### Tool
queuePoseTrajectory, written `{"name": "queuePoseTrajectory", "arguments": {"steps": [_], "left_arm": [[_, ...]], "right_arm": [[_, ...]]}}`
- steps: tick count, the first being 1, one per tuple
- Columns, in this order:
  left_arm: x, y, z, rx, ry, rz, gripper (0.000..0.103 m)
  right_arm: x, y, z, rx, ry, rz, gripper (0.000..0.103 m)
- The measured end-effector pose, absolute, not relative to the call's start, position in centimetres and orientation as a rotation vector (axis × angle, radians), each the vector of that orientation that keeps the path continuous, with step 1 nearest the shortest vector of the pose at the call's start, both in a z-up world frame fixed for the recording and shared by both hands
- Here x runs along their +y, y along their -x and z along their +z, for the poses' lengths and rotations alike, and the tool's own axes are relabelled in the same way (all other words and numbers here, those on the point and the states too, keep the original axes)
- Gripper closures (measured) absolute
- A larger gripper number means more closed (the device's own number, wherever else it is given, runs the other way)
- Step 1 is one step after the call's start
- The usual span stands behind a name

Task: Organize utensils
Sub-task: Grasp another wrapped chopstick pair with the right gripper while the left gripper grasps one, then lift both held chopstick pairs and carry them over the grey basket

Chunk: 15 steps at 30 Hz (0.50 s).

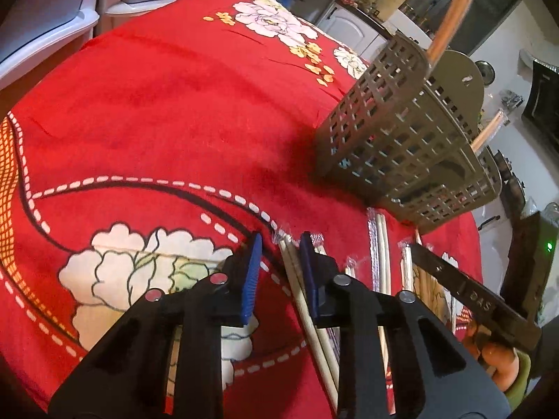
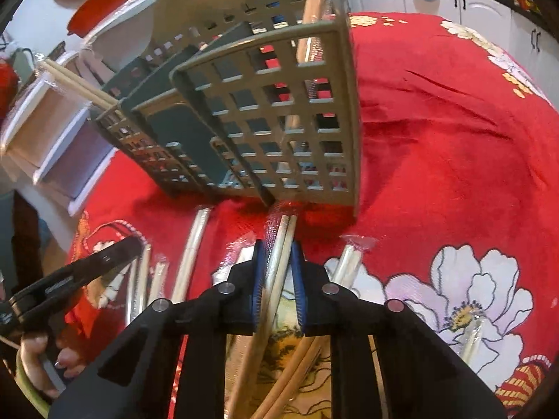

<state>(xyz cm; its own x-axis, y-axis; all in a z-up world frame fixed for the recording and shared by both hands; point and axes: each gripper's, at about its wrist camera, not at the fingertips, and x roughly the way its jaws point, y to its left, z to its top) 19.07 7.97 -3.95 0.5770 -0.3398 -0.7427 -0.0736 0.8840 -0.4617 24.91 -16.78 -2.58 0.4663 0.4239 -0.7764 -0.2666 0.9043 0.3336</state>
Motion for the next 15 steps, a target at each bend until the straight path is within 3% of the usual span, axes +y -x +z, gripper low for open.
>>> {"name": "queuePoseTrajectory", "arguments": {"steps": [5,15], "left_arm": [[8.3,-19.7,-4.1,0.957,0.493,-0.171,0.097],[8.3,-18.1,-2.3,0.908,0.505,-0.210,0.099]], "right_arm": [[-16.6,-24.3,-2.2,0.989,-0.178,0.459,0.096],[-15.8,-23.0,0.2,0.914,-0.171,0.562,0.097]]}}
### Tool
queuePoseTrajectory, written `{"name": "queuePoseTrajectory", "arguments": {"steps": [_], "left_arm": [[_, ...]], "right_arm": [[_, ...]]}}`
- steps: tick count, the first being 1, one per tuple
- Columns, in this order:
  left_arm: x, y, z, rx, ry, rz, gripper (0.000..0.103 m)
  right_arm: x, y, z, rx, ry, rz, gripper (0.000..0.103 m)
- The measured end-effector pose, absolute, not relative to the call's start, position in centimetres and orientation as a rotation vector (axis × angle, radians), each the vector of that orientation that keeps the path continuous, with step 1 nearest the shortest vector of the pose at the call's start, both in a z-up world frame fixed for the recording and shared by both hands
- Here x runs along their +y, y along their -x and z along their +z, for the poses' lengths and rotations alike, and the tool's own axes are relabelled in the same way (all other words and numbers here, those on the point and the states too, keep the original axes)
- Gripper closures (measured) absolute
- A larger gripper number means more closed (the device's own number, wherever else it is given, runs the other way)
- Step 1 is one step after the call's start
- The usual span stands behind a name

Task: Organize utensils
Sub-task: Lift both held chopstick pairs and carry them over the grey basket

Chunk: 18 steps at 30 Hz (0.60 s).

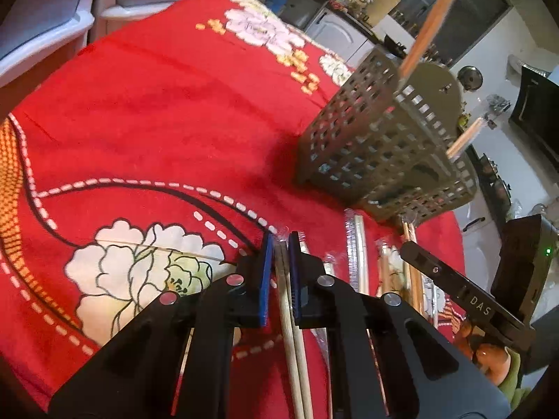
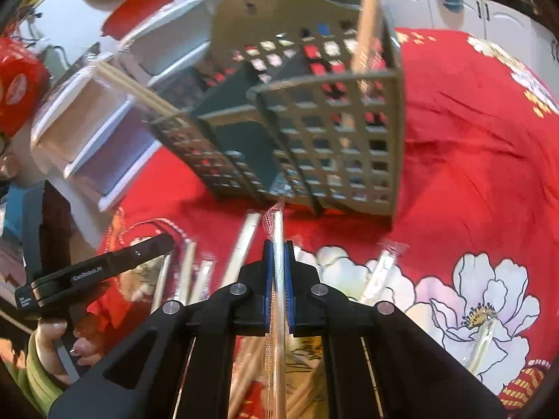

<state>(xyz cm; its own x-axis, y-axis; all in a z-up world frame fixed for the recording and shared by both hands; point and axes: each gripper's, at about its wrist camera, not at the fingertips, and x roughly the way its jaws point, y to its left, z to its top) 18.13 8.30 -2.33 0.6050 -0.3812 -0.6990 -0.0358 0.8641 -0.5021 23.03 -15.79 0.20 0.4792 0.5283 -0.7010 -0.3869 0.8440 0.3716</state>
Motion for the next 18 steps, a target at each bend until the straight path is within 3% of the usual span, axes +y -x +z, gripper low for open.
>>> {"name": "queuePoseTrajectory", "arguments": {"steps": [18], "left_arm": [[8.8,-15.0,7.0,0.648,0.444,-0.244,0.100]], "right_arm": [[-14.8,-18.6,8.3,0.672,-0.075,0.683,0.097]]}}
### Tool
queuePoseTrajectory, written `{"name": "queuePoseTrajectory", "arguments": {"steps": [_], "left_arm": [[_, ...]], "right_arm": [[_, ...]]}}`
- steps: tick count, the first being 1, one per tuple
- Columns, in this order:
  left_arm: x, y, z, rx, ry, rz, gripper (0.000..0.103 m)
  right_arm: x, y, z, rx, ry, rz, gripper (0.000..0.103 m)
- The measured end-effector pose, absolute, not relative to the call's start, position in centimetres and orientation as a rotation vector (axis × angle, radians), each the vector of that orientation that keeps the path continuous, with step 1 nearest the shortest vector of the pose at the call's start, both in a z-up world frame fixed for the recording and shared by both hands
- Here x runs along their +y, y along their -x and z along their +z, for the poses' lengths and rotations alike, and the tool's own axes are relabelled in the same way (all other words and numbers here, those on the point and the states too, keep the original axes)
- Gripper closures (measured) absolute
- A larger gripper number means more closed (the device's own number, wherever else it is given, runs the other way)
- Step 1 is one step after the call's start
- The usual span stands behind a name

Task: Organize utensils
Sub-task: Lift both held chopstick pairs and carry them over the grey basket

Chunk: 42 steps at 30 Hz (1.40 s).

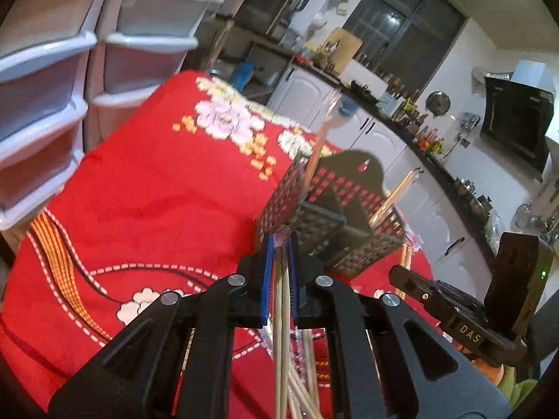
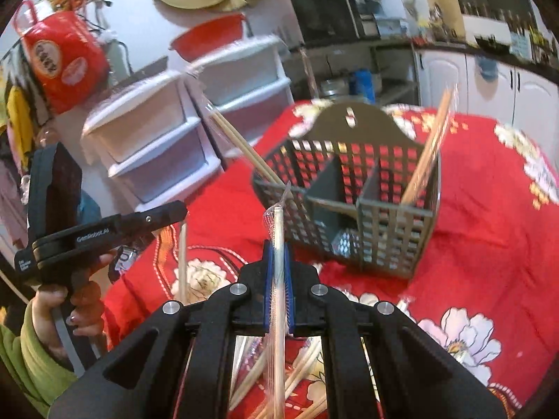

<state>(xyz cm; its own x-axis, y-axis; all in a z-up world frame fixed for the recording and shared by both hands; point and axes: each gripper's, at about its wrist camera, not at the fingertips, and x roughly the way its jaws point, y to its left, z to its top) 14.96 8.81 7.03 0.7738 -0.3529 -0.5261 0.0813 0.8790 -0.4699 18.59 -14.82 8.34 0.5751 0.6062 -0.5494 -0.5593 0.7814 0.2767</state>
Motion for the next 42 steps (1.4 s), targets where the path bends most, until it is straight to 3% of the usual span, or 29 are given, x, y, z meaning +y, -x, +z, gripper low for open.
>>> {"name": "queuePoseTrajectory", "arguments": {"steps": [25,42], "left_arm": [[6.3,-14.4,16.5,0.452,0.369,-0.318,0.101],[4.0,-17.3,20.9,0.345,0.335,-0.330,0.101]], "right_arm": [[-18.8,-16.8,15.5,0.392,-0.085,0.627,0.097],[-20.7,-20.7,19.1,0.264,-0.109,0.575,0.097]]}}
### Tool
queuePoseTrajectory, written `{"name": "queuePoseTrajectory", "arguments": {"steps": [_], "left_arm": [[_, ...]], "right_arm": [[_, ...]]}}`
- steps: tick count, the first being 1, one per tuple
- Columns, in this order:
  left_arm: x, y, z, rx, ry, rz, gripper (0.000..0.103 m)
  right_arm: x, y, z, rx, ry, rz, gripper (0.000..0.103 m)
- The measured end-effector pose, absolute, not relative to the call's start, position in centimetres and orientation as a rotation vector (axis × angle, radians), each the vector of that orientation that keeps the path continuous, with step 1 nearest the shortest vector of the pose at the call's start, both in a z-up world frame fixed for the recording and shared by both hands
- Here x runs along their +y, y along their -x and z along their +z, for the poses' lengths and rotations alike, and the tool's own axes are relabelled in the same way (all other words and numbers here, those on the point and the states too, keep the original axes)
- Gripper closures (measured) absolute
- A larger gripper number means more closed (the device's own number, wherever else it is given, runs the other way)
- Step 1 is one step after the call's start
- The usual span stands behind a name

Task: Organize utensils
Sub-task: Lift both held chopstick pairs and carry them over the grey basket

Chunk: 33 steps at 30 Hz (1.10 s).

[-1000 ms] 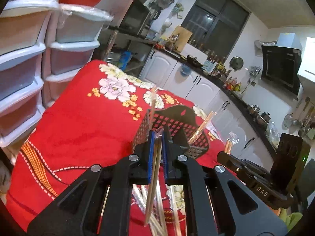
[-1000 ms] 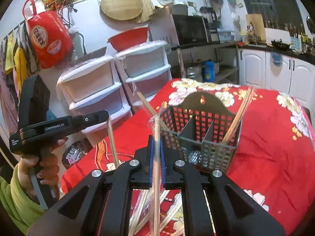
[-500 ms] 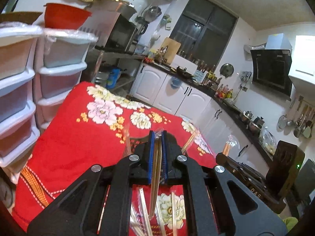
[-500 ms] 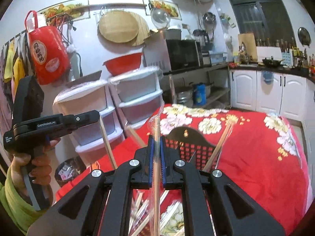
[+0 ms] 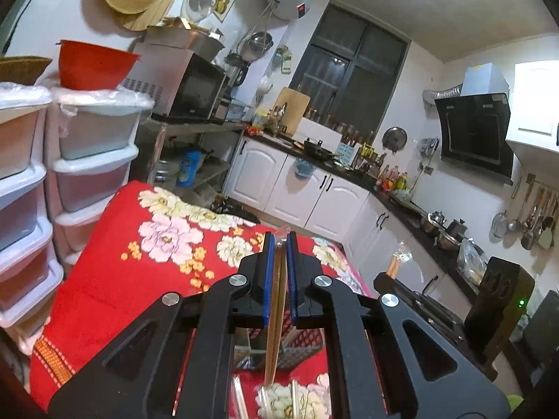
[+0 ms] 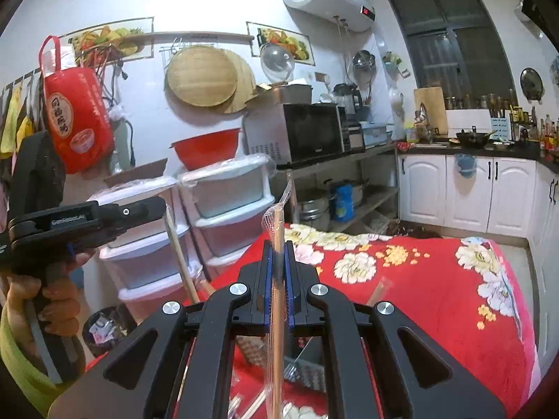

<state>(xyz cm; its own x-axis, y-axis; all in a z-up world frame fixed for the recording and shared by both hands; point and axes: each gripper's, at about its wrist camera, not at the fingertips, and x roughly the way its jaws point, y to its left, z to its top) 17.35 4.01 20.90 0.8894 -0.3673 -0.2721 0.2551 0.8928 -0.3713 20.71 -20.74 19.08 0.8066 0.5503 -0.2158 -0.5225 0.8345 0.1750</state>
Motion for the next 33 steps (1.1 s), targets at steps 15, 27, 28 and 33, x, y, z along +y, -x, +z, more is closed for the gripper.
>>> {"name": "queuePoseTrajectory", "arguments": {"steps": [15,27,28,33], "left_arm": [[1.3,-21.8,22.3,0.320,0.291,-0.330,0.101],[-0.2,-24.8,20.6,0.327,0.278,-0.298,0.101],[-0.3,-25.0,20.4,0.327,0.276,-0.295,0.101],[-0.5,-25.7,19.0,0.337,0.278,-0.287,0.101]], "right_arm": [[-21.2,-24.7,21.6,0.173,-0.100,0.503,0.097],[-20.8,-27.4,19.7,0.137,-0.086,0.452,0.097],[-20.8,-27.6,19.3,0.141,-0.086,0.451,0.097],[-20.8,-28.1,17.6,0.163,-0.096,0.439,0.097]]}}
